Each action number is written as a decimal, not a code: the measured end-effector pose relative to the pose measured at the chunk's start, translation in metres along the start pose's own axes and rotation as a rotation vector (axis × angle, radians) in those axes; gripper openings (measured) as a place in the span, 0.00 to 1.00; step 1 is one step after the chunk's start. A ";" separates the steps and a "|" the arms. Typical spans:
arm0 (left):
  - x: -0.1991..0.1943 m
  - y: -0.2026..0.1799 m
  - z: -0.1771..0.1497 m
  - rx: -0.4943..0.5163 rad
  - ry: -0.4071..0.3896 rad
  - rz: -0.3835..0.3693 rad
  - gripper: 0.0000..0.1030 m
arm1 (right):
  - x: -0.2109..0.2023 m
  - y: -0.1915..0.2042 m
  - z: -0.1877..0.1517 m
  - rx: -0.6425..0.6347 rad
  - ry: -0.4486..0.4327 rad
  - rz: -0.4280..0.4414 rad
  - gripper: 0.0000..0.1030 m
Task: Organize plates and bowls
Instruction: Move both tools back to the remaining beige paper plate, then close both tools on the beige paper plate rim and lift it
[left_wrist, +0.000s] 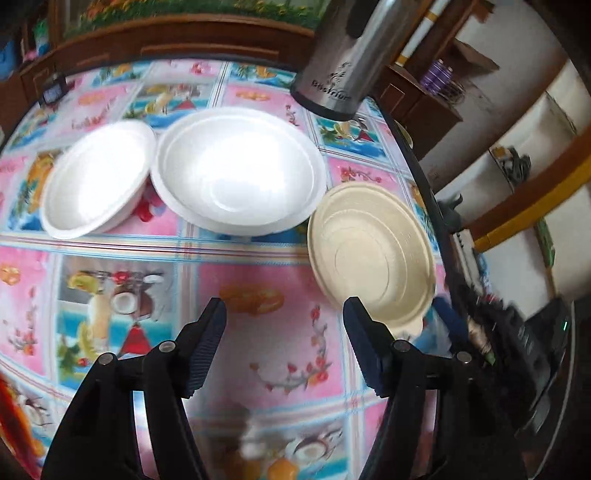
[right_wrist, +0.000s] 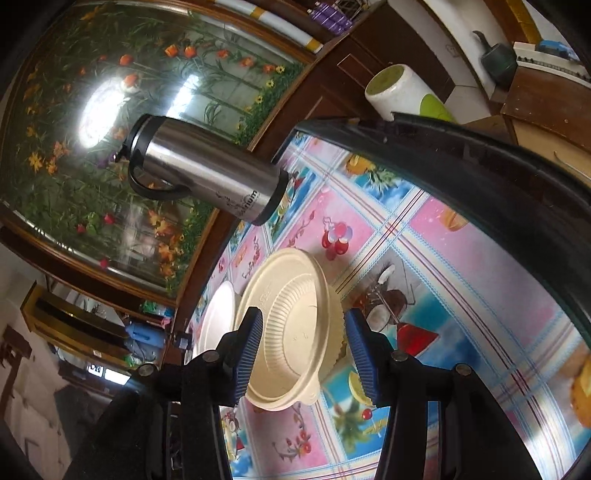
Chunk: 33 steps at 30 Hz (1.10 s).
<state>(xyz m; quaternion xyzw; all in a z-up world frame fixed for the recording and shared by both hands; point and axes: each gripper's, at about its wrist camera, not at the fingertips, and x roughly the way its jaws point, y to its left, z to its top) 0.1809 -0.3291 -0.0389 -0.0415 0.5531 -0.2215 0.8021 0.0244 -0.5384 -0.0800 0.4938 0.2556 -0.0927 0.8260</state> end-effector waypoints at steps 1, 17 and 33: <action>0.003 0.000 0.002 -0.013 0.002 -0.008 0.63 | 0.002 0.000 -0.001 -0.001 0.006 -0.003 0.49; 0.033 -0.016 0.009 -0.067 -0.007 -0.092 0.63 | 0.021 -0.006 -0.007 0.014 0.047 -0.008 0.49; 0.046 -0.016 0.009 -0.067 -0.022 -0.077 0.22 | 0.029 -0.008 -0.006 0.017 0.045 -0.029 0.22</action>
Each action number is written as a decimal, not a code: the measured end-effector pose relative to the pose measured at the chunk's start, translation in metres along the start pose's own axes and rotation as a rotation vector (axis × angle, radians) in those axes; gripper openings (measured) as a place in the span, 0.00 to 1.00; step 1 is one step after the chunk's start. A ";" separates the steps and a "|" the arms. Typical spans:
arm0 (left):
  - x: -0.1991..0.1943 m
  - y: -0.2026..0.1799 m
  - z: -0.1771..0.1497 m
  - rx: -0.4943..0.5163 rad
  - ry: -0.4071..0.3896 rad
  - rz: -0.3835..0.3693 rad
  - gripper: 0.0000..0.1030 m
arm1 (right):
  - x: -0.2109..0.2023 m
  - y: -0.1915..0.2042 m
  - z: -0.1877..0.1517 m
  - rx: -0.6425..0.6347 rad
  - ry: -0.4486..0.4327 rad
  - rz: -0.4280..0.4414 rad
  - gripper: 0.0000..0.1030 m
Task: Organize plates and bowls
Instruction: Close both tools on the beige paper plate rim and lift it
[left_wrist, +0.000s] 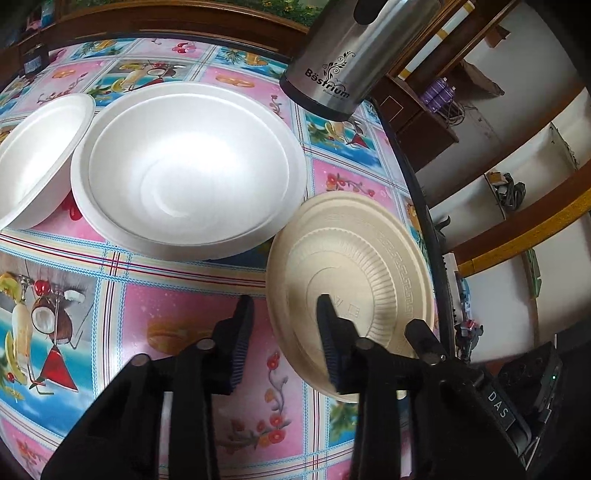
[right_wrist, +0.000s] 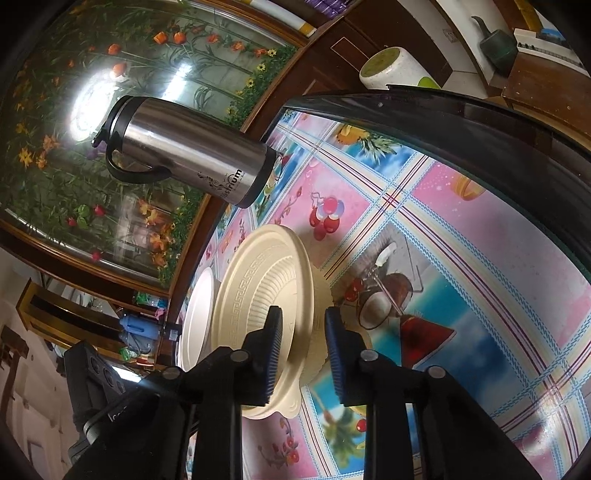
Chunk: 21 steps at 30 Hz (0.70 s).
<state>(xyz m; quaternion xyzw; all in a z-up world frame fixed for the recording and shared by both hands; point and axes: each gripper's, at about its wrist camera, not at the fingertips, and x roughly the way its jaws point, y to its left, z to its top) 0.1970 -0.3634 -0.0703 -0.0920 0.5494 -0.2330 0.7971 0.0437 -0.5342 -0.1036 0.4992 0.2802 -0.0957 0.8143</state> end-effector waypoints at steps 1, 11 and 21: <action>0.001 -0.001 0.000 0.005 0.002 0.001 0.19 | 0.000 0.001 0.000 -0.001 0.001 0.000 0.18; -0.002 0.000 -0.006 0.022 -0.001 0.010 0.10 | -0.001 -0.001 -0.001 0.001 -0.005 -0.005 0.13; -0.026 0.007 -0.028 0.033 -0.013 0.000 0.10 | -0.021 0.004 -0.018 -0.028 -0.036 -0.007 0.09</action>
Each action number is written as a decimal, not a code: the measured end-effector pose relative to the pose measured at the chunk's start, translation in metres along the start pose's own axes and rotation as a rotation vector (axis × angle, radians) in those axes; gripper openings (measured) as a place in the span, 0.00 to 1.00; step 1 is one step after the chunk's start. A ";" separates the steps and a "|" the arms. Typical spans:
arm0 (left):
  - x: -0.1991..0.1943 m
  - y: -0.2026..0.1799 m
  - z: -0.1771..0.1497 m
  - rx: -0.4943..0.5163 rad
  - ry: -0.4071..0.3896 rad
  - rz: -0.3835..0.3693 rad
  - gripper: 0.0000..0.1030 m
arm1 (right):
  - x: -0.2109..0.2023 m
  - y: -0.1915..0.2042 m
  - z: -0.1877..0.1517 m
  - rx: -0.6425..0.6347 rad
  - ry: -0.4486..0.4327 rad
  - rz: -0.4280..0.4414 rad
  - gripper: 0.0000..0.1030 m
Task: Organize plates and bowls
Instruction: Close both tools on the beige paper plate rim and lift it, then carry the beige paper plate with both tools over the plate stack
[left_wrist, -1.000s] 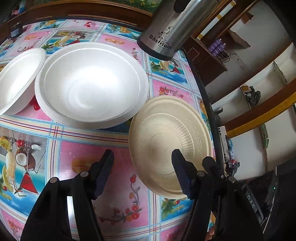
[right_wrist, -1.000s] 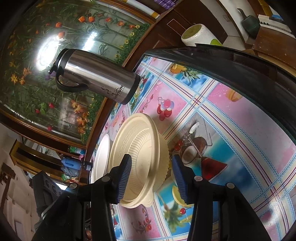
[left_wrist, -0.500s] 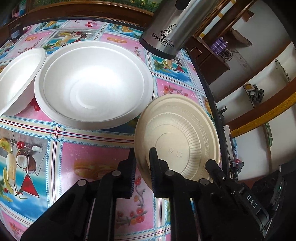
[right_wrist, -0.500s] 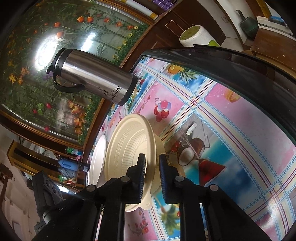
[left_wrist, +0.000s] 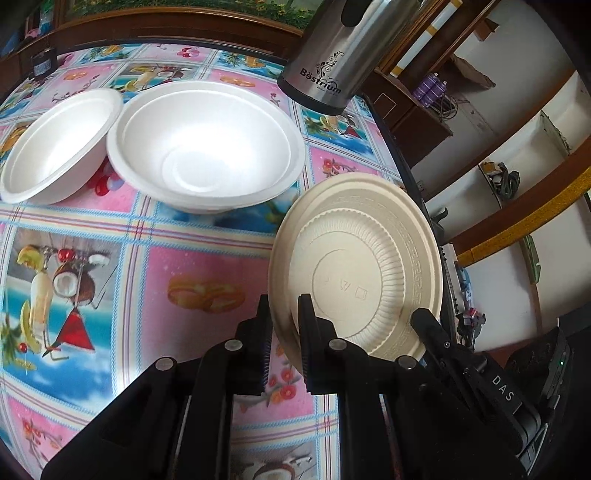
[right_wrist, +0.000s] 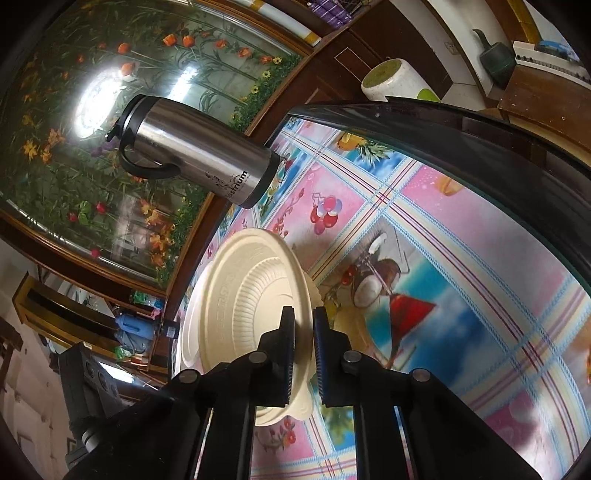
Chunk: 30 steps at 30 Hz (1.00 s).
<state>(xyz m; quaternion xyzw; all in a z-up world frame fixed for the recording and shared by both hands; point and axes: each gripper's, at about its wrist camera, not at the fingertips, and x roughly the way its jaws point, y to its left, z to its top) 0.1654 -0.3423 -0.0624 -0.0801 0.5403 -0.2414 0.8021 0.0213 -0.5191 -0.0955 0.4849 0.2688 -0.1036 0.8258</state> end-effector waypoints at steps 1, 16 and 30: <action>-0.004 0.002 -0.003 0.001 -0.004 0.001 0.10 | -0.001 0.000 -0.002 0.004 0.002 0.004 0.09; -0.092 0.056 -0.052 0.055 -0.173 0.070 0.10 | -0.033 0.037 -0.089 -0.076 0.050 0.048 0.09; -0.221 0.172 -0.091 -0.018 -0.418 0.184 0.11 | -0.038 0.165 -0.193 -0.303 0.145 0.169 0.09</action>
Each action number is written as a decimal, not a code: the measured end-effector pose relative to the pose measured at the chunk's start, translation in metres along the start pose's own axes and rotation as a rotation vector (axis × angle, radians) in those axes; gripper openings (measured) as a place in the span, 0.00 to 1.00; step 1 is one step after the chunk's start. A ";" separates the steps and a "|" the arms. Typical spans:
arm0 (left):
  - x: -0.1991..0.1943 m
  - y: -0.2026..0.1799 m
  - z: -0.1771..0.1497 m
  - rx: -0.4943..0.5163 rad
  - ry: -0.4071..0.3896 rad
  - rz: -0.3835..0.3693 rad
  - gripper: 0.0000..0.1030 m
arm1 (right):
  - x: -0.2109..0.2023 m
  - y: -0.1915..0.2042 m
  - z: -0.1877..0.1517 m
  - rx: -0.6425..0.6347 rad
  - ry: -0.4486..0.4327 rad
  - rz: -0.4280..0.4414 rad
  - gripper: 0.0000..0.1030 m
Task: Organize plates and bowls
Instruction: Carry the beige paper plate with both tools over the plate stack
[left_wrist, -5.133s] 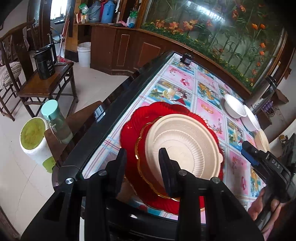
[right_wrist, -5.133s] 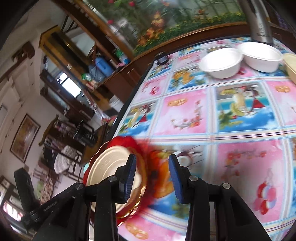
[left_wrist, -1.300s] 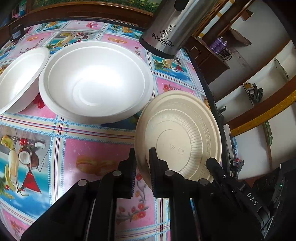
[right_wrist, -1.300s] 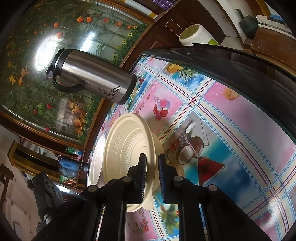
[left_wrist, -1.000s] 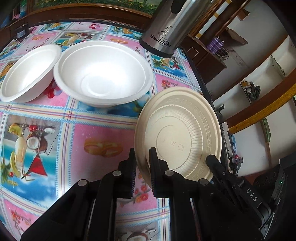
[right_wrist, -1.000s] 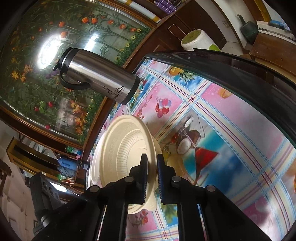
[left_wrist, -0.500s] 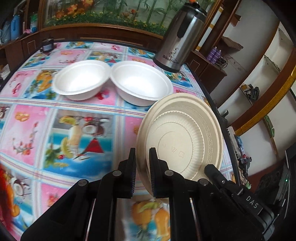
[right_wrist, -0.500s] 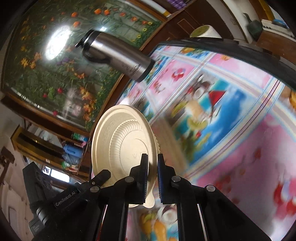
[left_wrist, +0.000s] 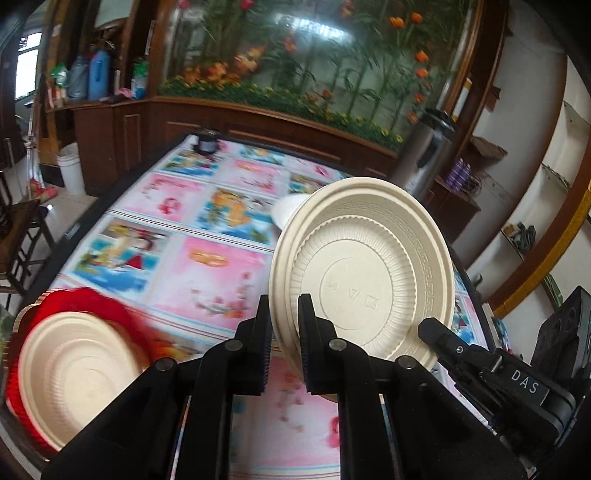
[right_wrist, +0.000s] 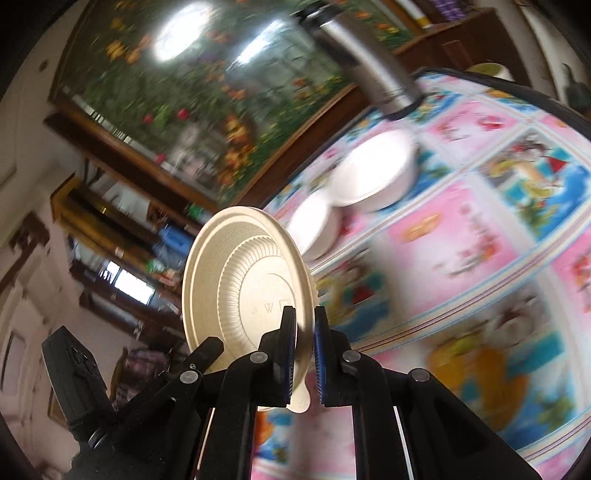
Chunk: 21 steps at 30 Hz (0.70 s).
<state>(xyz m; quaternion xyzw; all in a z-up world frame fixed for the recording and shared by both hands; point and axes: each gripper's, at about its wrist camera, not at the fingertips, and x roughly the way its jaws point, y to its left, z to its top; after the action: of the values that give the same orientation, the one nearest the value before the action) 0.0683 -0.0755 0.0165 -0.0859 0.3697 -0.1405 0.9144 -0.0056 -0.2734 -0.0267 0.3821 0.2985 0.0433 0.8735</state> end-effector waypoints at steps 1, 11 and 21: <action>-0.008 0.012 0.000 -0.002 -0.019 0.016 0.11 | 0.004 0.011 -0.006 -0.014 0.011 0.009 0.09; -0.062 0.107 -0.014 -0.074 -0.086 0.124 0.11 | 0.050 0.107 -0.071 -0.151 0.147 0.098 0.09; -0.080 0.163 -0.045 -0.103 -0.045 0.231 0.12 | 0.079 0.156 -0.133 -0.254 0.304 0.126 0.09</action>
<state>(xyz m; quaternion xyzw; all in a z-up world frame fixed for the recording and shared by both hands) 0.0130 0.1017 -0.0054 -0.0927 0.3631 -0.0132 0.9270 0.0094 -0.0546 -0.0279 0.2756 0.3945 0.1924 0.8552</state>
